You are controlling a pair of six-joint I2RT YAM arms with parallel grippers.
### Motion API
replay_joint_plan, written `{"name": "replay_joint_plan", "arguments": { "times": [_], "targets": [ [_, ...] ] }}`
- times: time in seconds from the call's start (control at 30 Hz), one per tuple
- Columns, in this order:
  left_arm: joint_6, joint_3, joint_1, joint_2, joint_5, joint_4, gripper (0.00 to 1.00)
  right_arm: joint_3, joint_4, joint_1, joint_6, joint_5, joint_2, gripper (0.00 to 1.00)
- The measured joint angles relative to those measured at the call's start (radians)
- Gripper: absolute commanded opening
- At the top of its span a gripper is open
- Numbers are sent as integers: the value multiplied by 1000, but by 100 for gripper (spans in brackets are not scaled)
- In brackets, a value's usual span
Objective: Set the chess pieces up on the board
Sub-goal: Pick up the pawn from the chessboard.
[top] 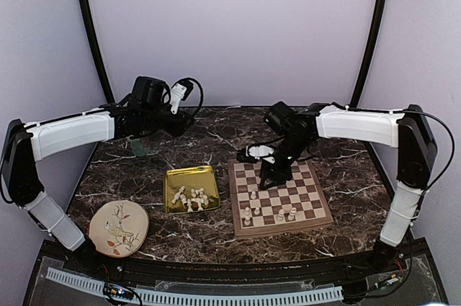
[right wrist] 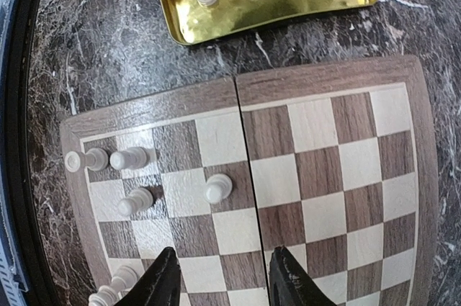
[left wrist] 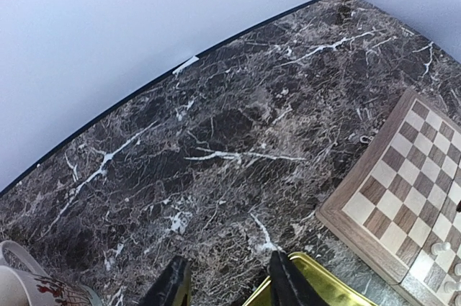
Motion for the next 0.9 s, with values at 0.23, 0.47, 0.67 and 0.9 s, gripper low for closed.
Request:
{"name": "replay_joint_plan", "arguments": {
  "times": [0.23, 0.47, 0.67, 0.9],
  "targets": [
    [0, 0, -2, -21, 25, 3, 39, 52, -5, 45, 6, 3, 77, 43],
    [1, 0, -2, -21, 45, 0, 39, 79, -18, 54, 12, 4, 134, 34],
    [1, 2, -2, -20, 63, -14, 40, 122, -25, 69, 33, 8, 169, 24],
    [1, 13, -2, -1, 84, -30, 40, 129, -34, 71, 48, 40, 194, 24]
  ]
}}
